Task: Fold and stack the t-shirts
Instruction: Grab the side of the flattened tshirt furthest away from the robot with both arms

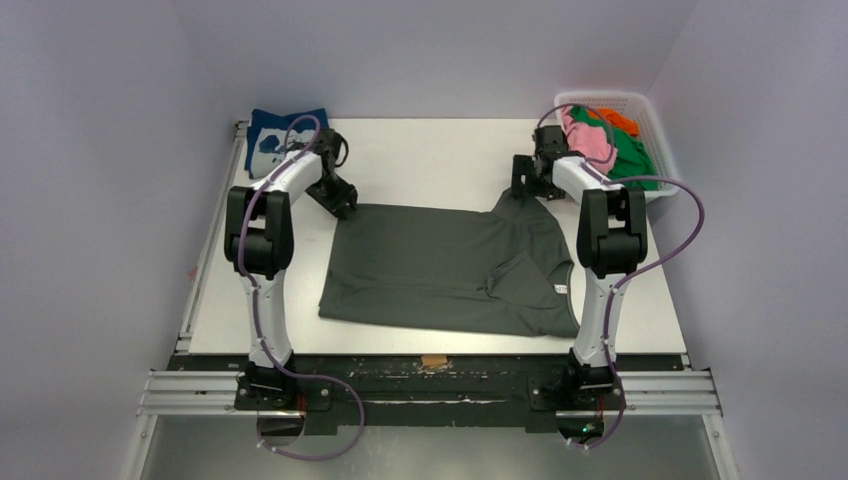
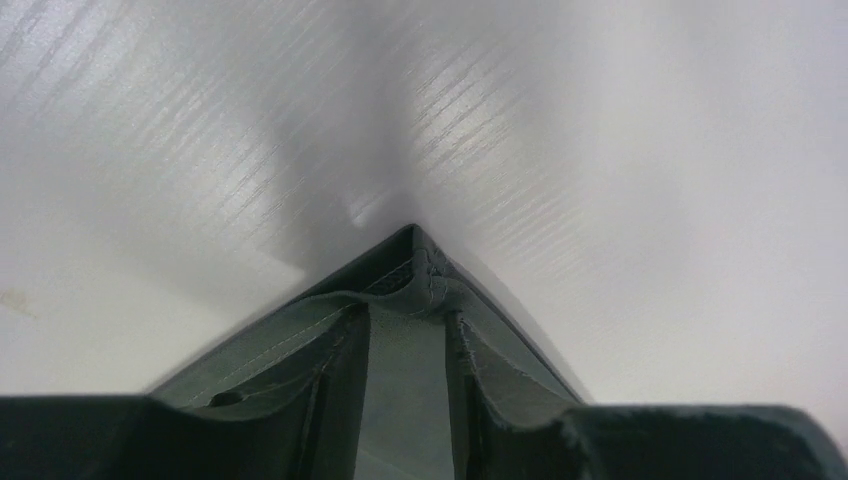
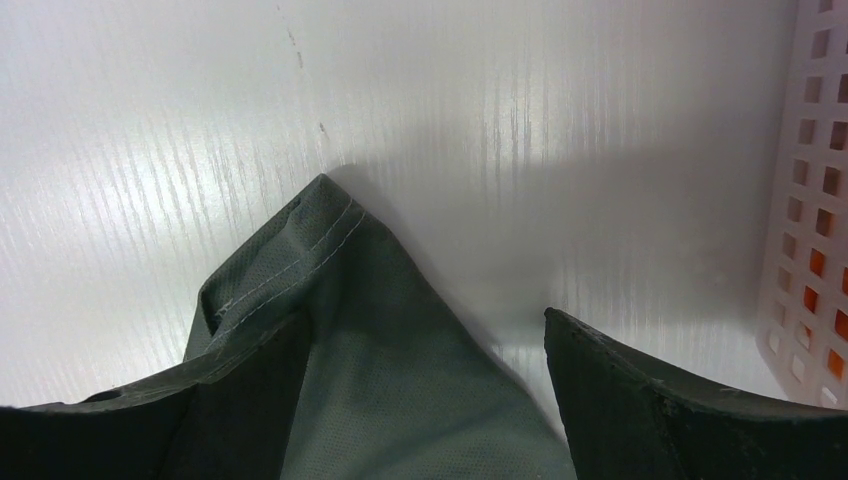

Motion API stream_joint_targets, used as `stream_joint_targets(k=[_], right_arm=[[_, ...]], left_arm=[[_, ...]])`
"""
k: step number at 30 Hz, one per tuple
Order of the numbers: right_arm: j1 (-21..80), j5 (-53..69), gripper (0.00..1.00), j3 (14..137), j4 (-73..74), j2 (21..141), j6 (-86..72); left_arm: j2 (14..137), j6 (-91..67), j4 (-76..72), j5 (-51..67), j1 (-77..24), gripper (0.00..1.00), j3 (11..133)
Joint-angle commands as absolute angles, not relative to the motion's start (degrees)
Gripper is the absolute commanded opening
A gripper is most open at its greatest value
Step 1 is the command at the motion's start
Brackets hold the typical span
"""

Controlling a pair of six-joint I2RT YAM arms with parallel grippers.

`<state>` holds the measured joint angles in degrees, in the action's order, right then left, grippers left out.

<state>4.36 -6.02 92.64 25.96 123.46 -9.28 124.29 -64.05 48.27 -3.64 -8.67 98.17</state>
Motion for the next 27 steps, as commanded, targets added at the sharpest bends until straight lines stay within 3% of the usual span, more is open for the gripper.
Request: stream_joint_targets(k=[1,11,27], right_arm=[[4.06,-4.68,0.84,91.79,24.66,118.43,-7.79],[4.06,-3.62,0.84,92.08,23.27,116.02,-7.35],[5.54,-3.08,0.82,107.40,21.63,126.52,-4.66]], left_arm=[[126.77,-69.10,49.16,-6.10,-9.01,0.30,101.85],[128.41,-66.68,51.23,-4.07,-9.05,0.00,103.54],[118.63,-61.08,42.85,-1.51,-9.05,0.00,92.10]])
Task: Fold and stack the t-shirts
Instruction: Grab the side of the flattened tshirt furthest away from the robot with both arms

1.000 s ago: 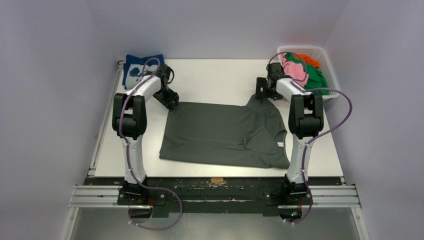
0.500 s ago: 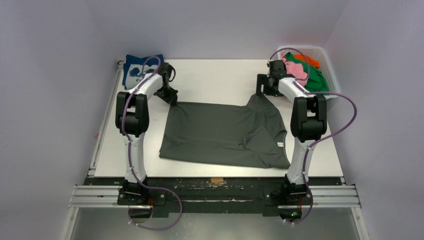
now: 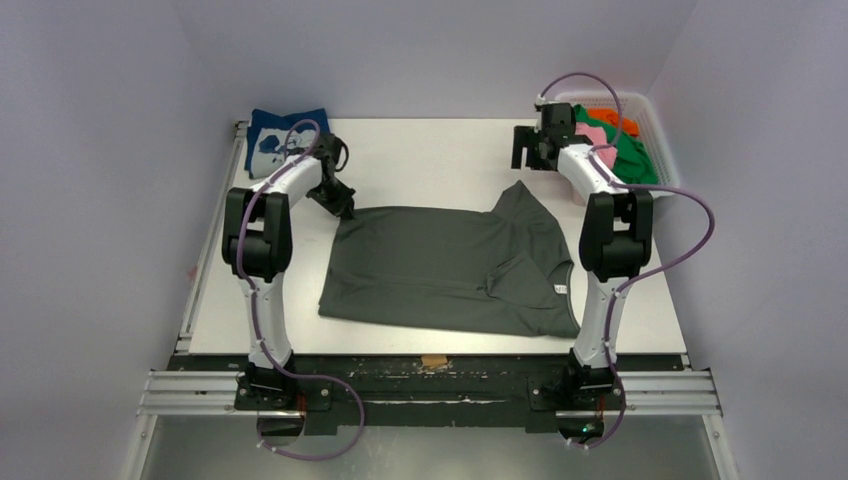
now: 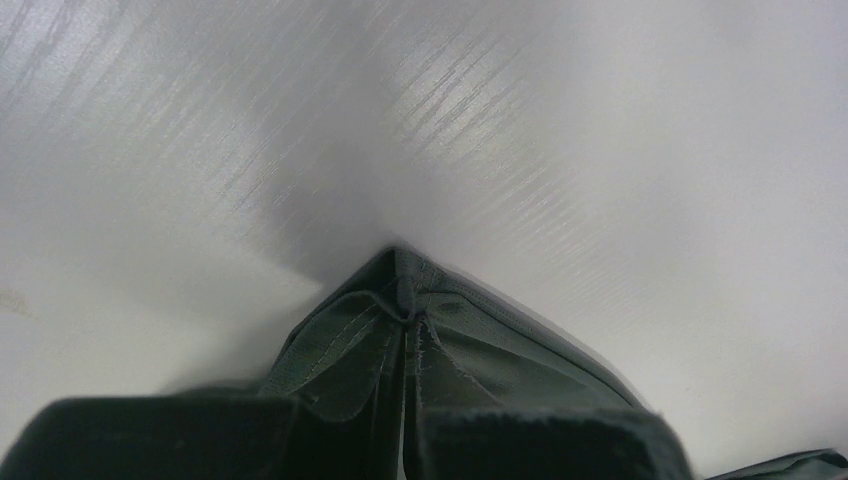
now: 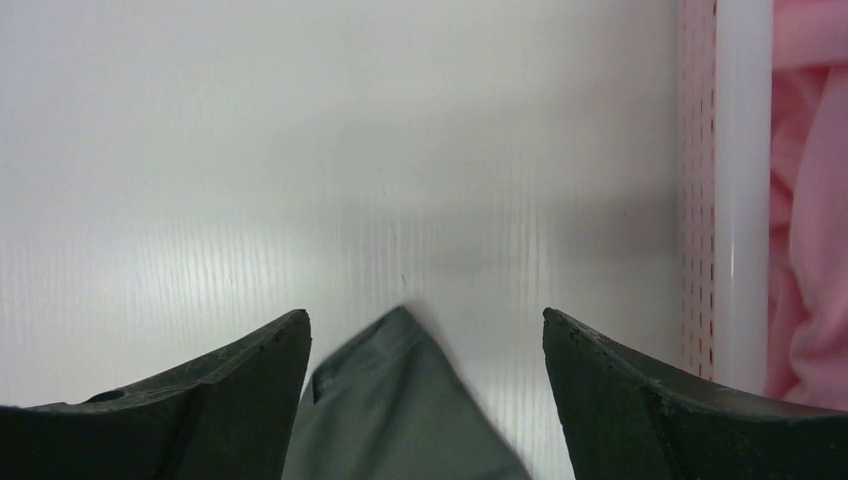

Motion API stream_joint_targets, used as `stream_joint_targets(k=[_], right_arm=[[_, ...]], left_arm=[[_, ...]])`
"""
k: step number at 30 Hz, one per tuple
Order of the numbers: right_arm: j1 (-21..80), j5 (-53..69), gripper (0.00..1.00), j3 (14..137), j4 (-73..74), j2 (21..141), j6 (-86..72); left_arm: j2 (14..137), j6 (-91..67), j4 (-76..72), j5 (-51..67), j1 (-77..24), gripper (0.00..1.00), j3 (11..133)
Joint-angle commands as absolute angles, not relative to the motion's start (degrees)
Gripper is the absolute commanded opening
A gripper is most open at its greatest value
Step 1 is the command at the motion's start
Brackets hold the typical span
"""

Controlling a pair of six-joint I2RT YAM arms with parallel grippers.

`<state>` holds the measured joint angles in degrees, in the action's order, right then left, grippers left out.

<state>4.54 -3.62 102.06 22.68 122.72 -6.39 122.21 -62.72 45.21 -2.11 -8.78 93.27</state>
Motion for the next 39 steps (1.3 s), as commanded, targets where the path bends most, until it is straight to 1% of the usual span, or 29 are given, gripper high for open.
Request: stream_joint_targets(k=[1,5,11,16,20,22,23,28,30,31,39], right_arm=[[6.24,-3.08,0.81,108.08,21.64,127.32,-4.39],[7.96,-5.77,0.79,108.54,21.05,129.86,-3.65],[8.21,-10.55,0.74,109.50,22.45,133.53,-4.87],[8.25,-11.06,0.64,103.08,21.13,129.87,-6.08],[8.30,-11.65,0.59,97.53,20.23,125.79,-6.80],[8.41,-11.23,0.52,95.16,19.11,124.15,-7.05],[8.43,-10.90,0.48,94.62,18.89,123.56,-7.18],[8.52,-10.21,0.12,94.17,17.04,122.48,-7.30],[8.61,-10.24,0.02,94.04,16.65,121.36,-7.19],[8.73,-10.30,0.00,93.46,16.58,120.43,-7.20],[11.34,-9.27,0.00,81.53,15.50,107.86,-7.96]], left_arm=[[118.24,-61.08,42.46,-1.62,-9.06,0.00,91.55],[117.58,-60.73,40.30,-1.72,-9.05,0.00,90.76],[118.67,-58.02,39.41,-2.50,-8.96,0.00,94.34],[119.95,-56.35,40.00,-2.80,-8.88,0.00,97.63],[119.55,-56.05,39.85,-2.75,-8.88,0.00,97.59],[118.97,-55.68,39.37,-2.81,-8.88,0.00,97.02],[118.86,-55.50,39.09,-2.81,-8.88,0.00,96.83],[118.82,-54.58,38.90,-1.73,-8.90,0.00,96.49],[118.42,-54.30,39.00,-1.30,-8.88,0.00,96.38],[118.11,-54.13,38.99,-1.24,-8.94,0.00,96.05],[111.89,-53.61,36.50,1.10,-9.05,0.00,88.19]])
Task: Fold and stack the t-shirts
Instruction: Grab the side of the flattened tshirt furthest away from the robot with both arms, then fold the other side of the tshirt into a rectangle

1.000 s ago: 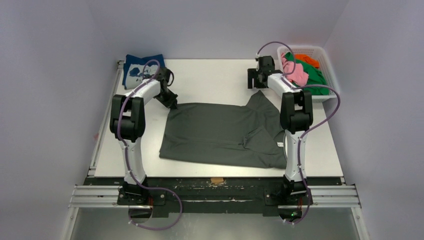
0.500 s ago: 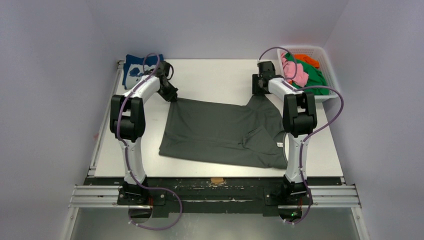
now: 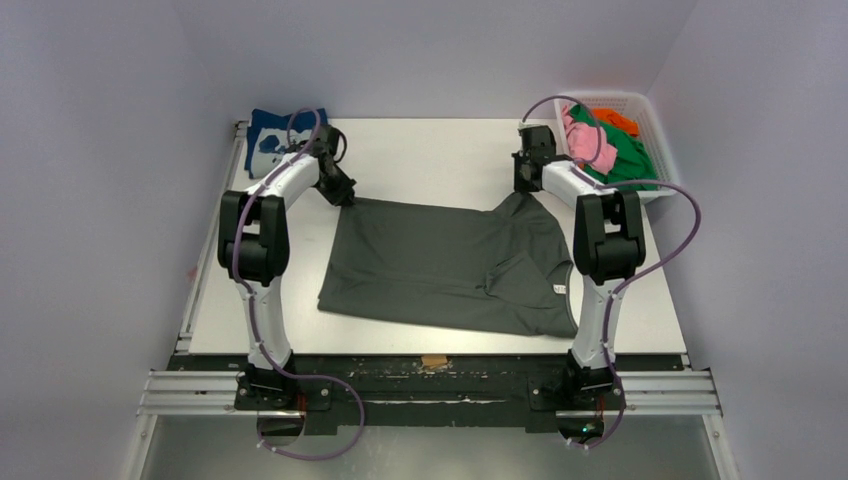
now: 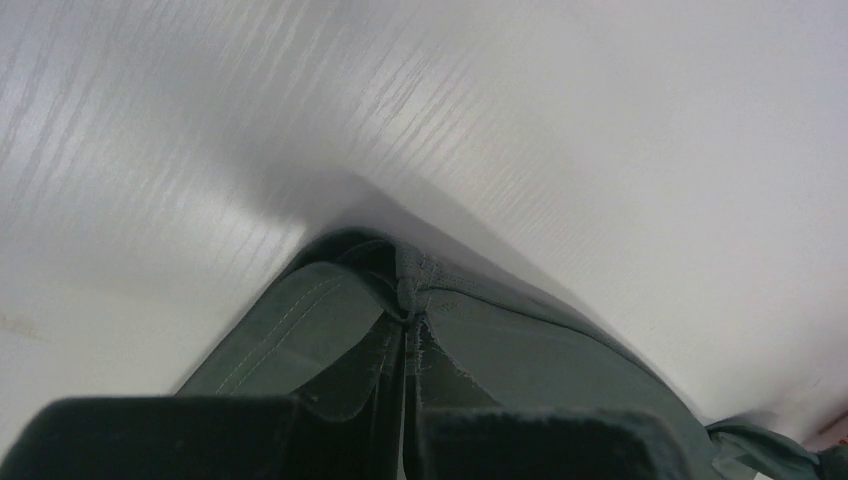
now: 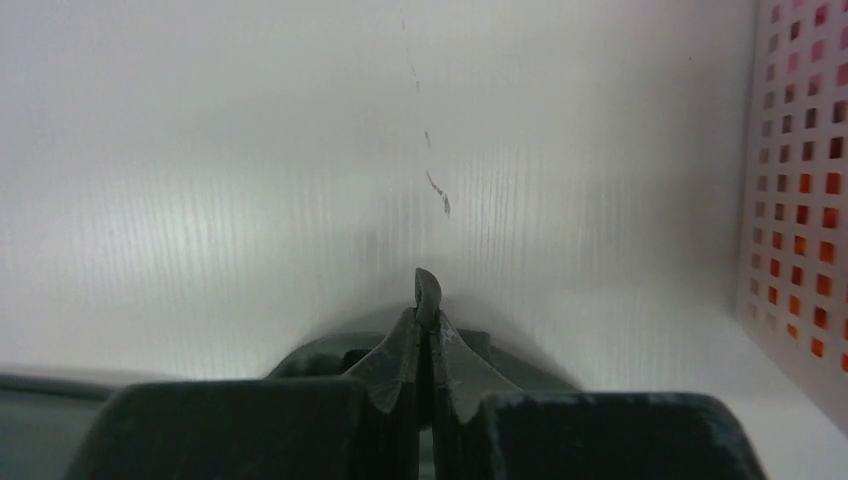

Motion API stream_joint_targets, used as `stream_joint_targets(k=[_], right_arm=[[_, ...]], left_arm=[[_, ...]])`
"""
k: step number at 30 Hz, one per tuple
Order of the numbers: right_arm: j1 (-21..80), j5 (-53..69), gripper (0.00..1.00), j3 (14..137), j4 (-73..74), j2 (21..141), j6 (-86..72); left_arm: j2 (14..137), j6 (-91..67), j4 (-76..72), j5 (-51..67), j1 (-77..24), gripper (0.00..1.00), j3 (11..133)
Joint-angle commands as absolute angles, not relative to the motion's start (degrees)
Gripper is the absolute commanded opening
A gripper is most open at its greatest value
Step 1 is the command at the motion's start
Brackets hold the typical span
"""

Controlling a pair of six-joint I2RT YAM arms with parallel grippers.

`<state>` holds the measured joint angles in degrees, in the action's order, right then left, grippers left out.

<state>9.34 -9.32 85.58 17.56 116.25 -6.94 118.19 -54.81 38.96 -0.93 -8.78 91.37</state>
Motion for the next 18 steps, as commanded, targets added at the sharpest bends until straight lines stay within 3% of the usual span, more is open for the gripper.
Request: stream_joint_targets(k=[1,18], right_arm=[[11.73,-9.79,0.00,79.98,15.91,106.10,-8.43],[18.14,-13.93,0.00,59.74,30.68,77.39,-13.31]], left_arm=[[110.97,-53.61,36.38,1.51,-9.05,0.00,87.00],[90.94,-52.22,34.02,1.77,-10.37,0.00,65.85]])
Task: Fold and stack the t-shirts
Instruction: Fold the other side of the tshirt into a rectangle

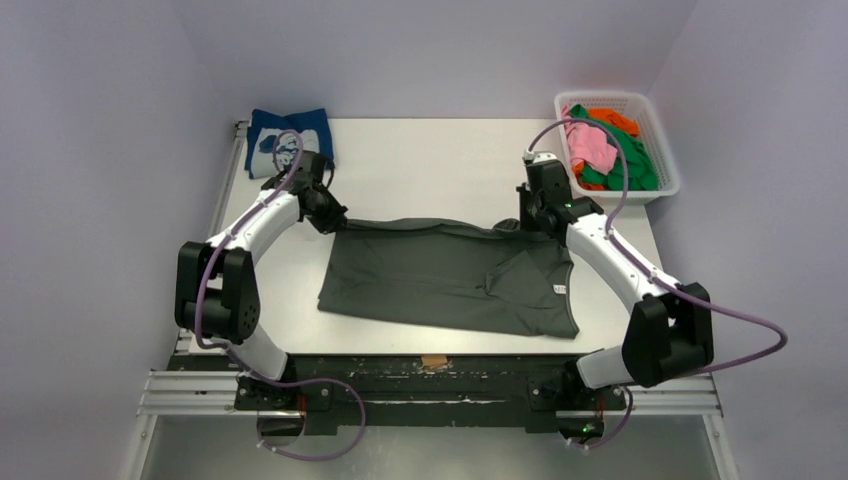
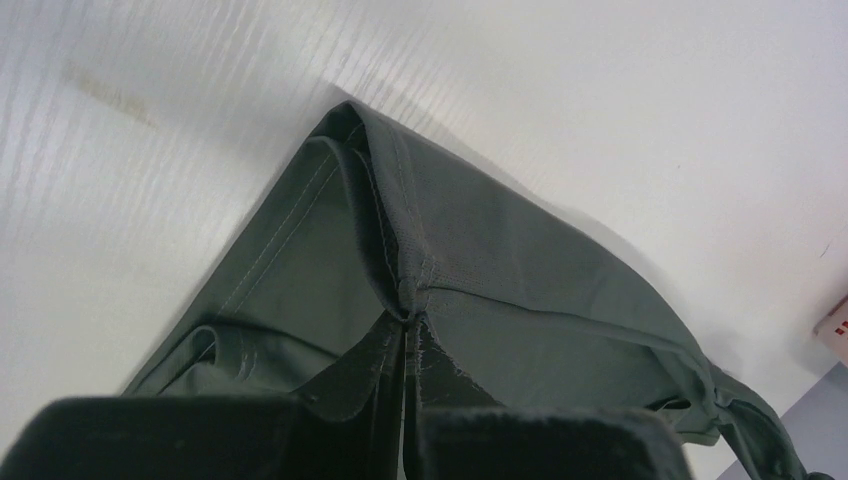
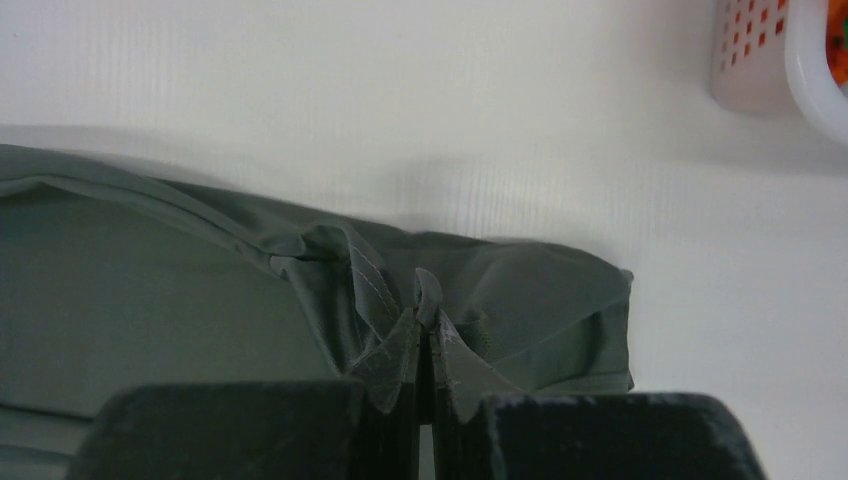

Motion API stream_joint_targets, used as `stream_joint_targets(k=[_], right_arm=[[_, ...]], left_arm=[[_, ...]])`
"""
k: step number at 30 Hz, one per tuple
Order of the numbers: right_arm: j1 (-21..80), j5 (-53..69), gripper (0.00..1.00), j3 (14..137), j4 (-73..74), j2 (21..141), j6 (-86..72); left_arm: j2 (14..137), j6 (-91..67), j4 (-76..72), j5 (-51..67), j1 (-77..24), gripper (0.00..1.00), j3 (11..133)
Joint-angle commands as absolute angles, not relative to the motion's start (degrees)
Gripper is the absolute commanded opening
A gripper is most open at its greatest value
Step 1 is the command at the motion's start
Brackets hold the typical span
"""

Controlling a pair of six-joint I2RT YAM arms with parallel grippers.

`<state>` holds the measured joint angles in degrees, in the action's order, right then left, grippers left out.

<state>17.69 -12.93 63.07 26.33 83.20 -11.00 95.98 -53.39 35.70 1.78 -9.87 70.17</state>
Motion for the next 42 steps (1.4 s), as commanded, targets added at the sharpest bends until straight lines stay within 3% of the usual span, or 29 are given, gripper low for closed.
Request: stream_joint_targets(k=[1,18,23,24,27,29,31,33,35,36,39,42], right_arm=[[18.18,-13.34,0.00,58.64,31.16,75.90,-13.55],[18.60,-7.16,0.00,45.10,34.85,60.49,-20.44],[19.25,-4.31,0.12,40.57,38.49,58.38,-28.75],[19.47,-2.65,0.19,38.99,39.48,57.26,-30.19],[20.28,1.54,0.38,35.30,40.41,52.78,-34.34],[20.39,3.25,0.52,35.07,40.54,49.67,-36.66],[20.39,2.26,0.80,36.83,42.09,47.48,-36.94],[20.39,-1.02,0.95,38.92,42.87,46.38,-36.41],[20.27,-1.60,0.99,39.64,40.62,46.38,-37.68],[20.30,-2.32,0.99,39.78,39.39,46.92,-38.69],[20.26,-2.52,0.99,40.31,36.57,50.20,-40.92],[20.30,-4.53,0.99,40.84,36.39,52.62,-42.16]], left_arm=[[89.98,-52.30,33.62,1.76,-10.44,0.00,64.44],[84.04,-51.37,32.72,0.81,-10.46,0.00,54.74],[82.55,-52.03,35.28,0.18,-10.45,0.00,53.77],[81.74,-52.06,35.86,-0.88,-10.46,0.05,53.63],[78.48,-51.19,38.86,-1.54,-10.46,0.33,53.46],[75.57,-50.74,41.17,-1.56,-10.46,0.45,53.08],[72.48,-50.37,43.35,-2.55,-10.46,0.60,53.19],[69.50,-50.56,43.68,-3.30,-10.46,0.74,53.72],[67.66,-50.11,39.86,-1.96,-10.46,0.96,54.56],[67.41,-49.80,37.07,-0.62,-10.46,0.99,55.24],[70.69,-49.55,34.44,5.74,-10.70,1.00,60.44],[73.05,-49.48,33.32,4.87,-11.97,1.00,62.86]])
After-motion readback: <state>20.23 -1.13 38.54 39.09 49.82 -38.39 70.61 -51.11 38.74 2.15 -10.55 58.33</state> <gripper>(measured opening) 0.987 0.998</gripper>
